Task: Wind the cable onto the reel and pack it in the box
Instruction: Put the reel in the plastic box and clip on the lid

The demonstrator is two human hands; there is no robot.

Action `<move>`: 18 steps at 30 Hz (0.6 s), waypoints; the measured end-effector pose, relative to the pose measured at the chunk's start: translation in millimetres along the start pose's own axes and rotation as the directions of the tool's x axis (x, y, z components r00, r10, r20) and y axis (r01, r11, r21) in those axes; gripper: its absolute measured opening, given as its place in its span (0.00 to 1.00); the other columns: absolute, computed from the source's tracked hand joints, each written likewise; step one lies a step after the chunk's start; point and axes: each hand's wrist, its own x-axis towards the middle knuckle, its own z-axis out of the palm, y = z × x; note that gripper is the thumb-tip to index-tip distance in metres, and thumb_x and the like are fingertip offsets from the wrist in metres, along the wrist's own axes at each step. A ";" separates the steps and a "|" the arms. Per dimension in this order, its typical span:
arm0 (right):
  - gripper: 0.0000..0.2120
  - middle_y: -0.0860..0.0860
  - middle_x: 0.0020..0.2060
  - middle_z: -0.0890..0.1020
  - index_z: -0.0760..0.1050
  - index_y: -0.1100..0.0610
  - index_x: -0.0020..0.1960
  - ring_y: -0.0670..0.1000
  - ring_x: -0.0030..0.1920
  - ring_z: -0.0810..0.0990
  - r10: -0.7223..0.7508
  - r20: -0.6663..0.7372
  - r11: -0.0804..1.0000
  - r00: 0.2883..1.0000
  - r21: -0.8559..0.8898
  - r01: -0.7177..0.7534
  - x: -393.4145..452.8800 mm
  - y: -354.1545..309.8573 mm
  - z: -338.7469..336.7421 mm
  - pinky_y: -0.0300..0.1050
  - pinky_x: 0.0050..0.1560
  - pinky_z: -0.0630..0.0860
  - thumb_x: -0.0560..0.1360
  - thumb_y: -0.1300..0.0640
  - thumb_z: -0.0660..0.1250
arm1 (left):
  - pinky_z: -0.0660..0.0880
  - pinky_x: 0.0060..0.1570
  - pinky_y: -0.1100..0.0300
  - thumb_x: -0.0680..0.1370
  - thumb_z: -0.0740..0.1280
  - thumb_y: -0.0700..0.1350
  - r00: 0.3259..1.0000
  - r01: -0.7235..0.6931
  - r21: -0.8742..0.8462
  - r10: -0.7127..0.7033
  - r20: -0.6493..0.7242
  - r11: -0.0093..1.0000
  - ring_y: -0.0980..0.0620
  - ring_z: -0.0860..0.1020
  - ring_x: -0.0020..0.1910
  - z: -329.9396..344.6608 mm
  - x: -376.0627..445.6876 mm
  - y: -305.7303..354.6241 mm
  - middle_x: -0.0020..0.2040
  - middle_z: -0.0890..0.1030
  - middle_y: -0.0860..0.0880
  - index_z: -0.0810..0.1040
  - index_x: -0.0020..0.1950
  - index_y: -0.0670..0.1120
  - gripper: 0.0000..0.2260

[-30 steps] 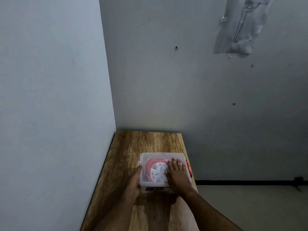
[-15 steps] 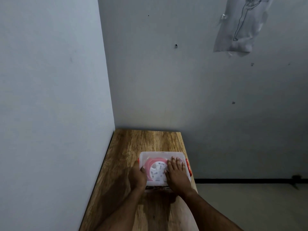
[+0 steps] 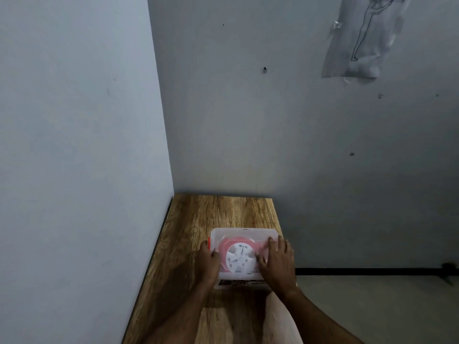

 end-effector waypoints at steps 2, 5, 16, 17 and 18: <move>0.31 0.59 0.72 0.69 0.64 0.56 0.76 0.59 0.68 0.72 0.109 -0.019 0.978 0.994 0.180 -0.104 2.1 4.1 -1.7 0.55 0.63 0.74 0.79 0.40 0.60 | 0.75 0.36 0.67 0.82 0.66 0.40 0.999 0.037 -0.082 -0.038 -0.007 0.996 0.46 0.83 0.53 1.9 0.0 -2.4 0.57 0.83 0.42 0.75 0.70 0.39 0.16; 0.33 0.54 0.68 0.73 0.64 0.54 0.76 0.57 0.65 0.76 0.217 0.029 0.836 0.976 0.511 -0.201 2.4 11.1 -1.3 0.54 0.60 0.76 0.77 0.41 0.68 | 0.79 0.36 0.63 0.80 0.70 0.46 0.995 0.100 -0.187 -0.100 0.011 0.977 0.49 0.84 0.47 3.7 2.3 -8.2 0.53 0.84 0.45 0.78 0.64 0.40 0.16; 0.24 0.50 0.47 0.86 0.80 0.56 0.60 0.51 0.46 0.86 0.337 0.205 0.412 0.919 0.846 -0.340 8.3 27.6 20.2 0.50 0.42 0.85 0.69 0.47 0.79 | 0.76 0.33 0.64 0.79 0.72 0.47 0.981 0.193 -0.212 -0.185 0.058 0.958 0.46 0.84 0.48 7.1 7.2 -12.7 0.51 0.85 0.43 0.79 0.63 0.39 0.16; 0.24 0.51 0.47 0.86 0.79 0.55 0.60 0.51 0.46 0.86 0.337 0.203 0.410 0.919 0.848 -0.337 9.8 27.4 21.0 0.50 0.41 0.85 0.69 0.47 0.80 | 0.75 0.32 0.65 0.79 0.72 0.47 0.981 0.194 -0.204 -0.185 0.066 0.960 0.46 0.84 0.49 7.2 8.9 -12.5 0.52 0.85 0.43 0.79 0.64 0.39 0.17; 0.23 0.50 0.47 0.86 0.80 0.55 0.59 0.50 0.45 0.86 0.339 0.200 0.412 0.919 0.847 -0.336 11.9 27.4 21.3 0.49 0.40 0.85 0.68 0.47 0.80 | 0.74 0.31 0.67 0.80 0.71 0.47 0.979 0.200 -0.202 -0.188 0.079 0.959 0.46 0.84 0.49 7.1 10.8 -11.7 0.53 0.85 0.42 0.78 0.64 0.38 0.17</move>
